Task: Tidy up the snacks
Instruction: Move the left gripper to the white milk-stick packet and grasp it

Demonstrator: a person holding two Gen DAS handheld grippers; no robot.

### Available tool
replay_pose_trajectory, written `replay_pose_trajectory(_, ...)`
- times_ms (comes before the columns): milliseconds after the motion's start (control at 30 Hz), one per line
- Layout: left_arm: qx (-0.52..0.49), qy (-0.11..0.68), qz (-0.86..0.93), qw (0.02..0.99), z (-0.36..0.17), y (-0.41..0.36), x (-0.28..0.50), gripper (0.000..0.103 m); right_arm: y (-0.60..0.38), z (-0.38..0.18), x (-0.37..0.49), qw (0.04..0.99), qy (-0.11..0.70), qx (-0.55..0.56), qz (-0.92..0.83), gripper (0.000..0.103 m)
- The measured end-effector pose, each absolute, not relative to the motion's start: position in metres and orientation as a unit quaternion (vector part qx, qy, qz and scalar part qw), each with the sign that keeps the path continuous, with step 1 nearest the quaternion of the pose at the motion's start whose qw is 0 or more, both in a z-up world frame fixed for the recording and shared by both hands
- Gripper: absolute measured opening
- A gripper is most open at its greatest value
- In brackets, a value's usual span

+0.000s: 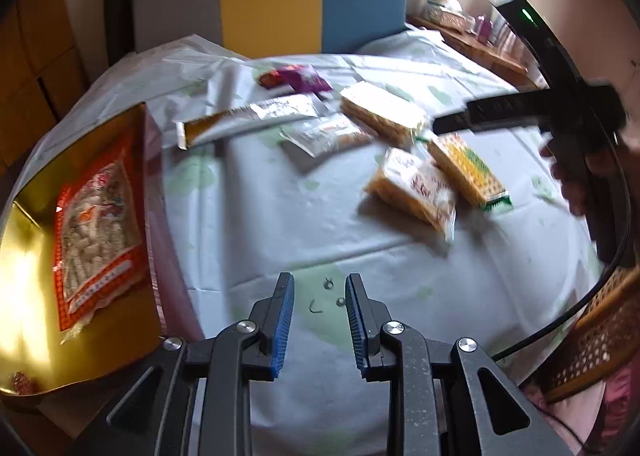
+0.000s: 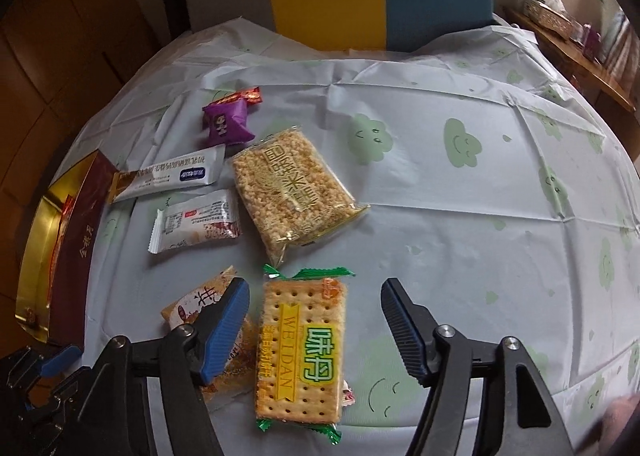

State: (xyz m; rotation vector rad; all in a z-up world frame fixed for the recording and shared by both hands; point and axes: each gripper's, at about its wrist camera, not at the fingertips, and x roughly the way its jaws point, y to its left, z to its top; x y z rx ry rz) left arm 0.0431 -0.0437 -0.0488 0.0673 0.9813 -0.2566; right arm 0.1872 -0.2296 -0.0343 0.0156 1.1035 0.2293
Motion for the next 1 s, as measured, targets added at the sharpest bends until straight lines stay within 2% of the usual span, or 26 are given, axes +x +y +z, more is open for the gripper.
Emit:
replay_pose_trajectory(67, 0.031, 0.474, -0.130, 0.870, -0.053, -0.045, 0.044, 0.027, -0.219, -0.037, 0.193, 0.841, 0.527, -0.015, 0.119, 0.078)
replay_pose_trajectory(433, 0.024, 0.481, -0.134, 0.866, -0.057, -0.041, 0.054, 0.028, -0.188, -0.052, 0.258, 0.827, 0.538, -0.095, 0.132, 0.082)
replay_pose_trajectory(600, 0.033, 0.473, -0.138, 0.870, -0.048, -0.040, 0.061, 0.037, -0.180, -0.073, 0.272, 0.814, 0.551, -0.129, 0.126, 0.084)
replay_pose_trajectory(700, 0.034, 0.469, -0.132, 0.873, -0.042, -0.036, 0.072, 0.039, -0.189, -0.073, 0.268, 0.822, 0.543, -0.107, 0.131, 0.080)
replay_pose_trajectory(867, 0.040, 0.477, -0.103, 0.872, -0.032, -0.027, 0.100, 0.048, -0.203, -0.075, 0.254, 0.831, 0.534, -0.095, 0.126, 0.081)
replay_pose_trajectory(933, 0.044, 0.480, -0.101, 0.870, -0.027, -0.025, 0.112, 0.049, -0.207, -0.078, 0.255, 0.830, 0.538, -0.078, 0.126, 0.083)
replay_pose_trajectory(1000, 0.067, 0.484, -0.098, 0.867, -0.024, -0.026, 0.126, 0.059, -0.211, -0.083, 0.259, 0.822, 0.551, -0.064, 0.130, 0.084)
